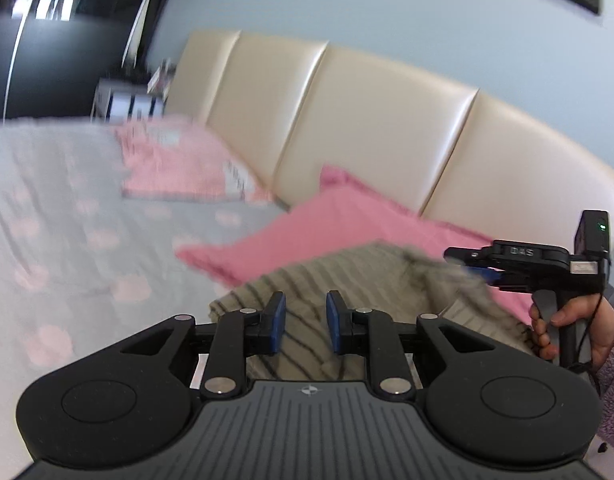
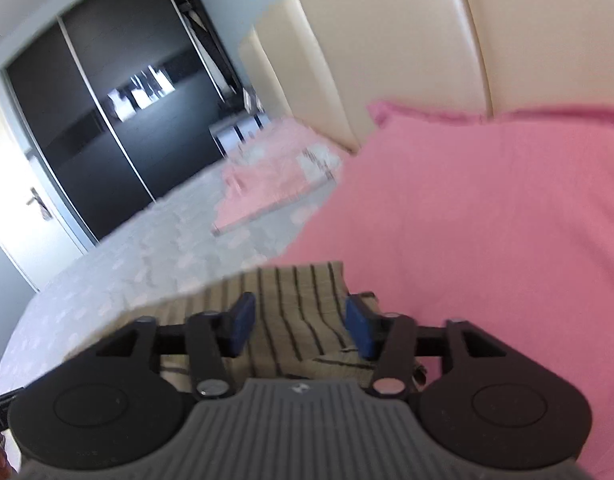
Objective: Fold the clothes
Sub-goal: 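Lower the shirt onto the clothes stack and open both grippers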
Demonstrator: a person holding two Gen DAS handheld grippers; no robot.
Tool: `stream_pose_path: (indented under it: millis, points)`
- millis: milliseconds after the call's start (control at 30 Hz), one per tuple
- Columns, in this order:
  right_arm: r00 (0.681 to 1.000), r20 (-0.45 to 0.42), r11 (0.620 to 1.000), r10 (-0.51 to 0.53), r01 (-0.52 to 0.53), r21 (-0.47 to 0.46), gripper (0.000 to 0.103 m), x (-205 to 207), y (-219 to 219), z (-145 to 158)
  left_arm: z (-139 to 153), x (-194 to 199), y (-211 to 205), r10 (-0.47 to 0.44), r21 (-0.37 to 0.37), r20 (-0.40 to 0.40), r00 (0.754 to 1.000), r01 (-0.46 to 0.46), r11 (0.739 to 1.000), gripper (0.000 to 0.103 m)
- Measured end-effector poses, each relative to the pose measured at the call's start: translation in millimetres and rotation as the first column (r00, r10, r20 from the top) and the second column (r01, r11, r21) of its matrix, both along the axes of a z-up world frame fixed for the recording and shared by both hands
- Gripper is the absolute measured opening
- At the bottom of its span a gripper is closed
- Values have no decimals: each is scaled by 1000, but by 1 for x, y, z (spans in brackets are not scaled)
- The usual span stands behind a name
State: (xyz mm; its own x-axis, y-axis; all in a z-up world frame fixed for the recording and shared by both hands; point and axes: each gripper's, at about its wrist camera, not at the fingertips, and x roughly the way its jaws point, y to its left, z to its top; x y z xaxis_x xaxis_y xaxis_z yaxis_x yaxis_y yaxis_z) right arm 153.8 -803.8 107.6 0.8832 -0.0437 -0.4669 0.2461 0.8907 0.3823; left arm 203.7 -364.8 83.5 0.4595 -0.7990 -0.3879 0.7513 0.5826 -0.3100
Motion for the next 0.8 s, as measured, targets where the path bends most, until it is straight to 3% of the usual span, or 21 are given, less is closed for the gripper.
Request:
stream_pose_path:
  millis: [200,300,367,400,467,633,800]
  points:
    - [991,118,976,64,-37,-216,59,-68,43,40,18,-84,3,-67,77,200,977,53,996,20]
    - [989,111,942,102,-60,-331,48,-99,72,37,11,-122,-1,-103,134,254,962,70,989,20]
    - [987,93,909,132,-83,-407,49,-114,88,26,1,-136,-5,-115,172,254,960,72,982,20]
    - [987,82,895,141,-91,-436,54,-118,93,18,-4,-143,-7,-120,190,252,960,73,979,20]
    - [989,46,890,141,-106,-443,63,-120,95,2,-15,-150,-12,-121,223,251,960,65,973,20]
    - [993,-12,917,120,-116,-382,63,-111,87,-33,-37,-145,-24,-102,282,208,973,41,959,20]
    - [992,-36,921,125,-129,-366,63,-105,81,-42,-36,-143,-20,-97,276,192,977,41,960,20]
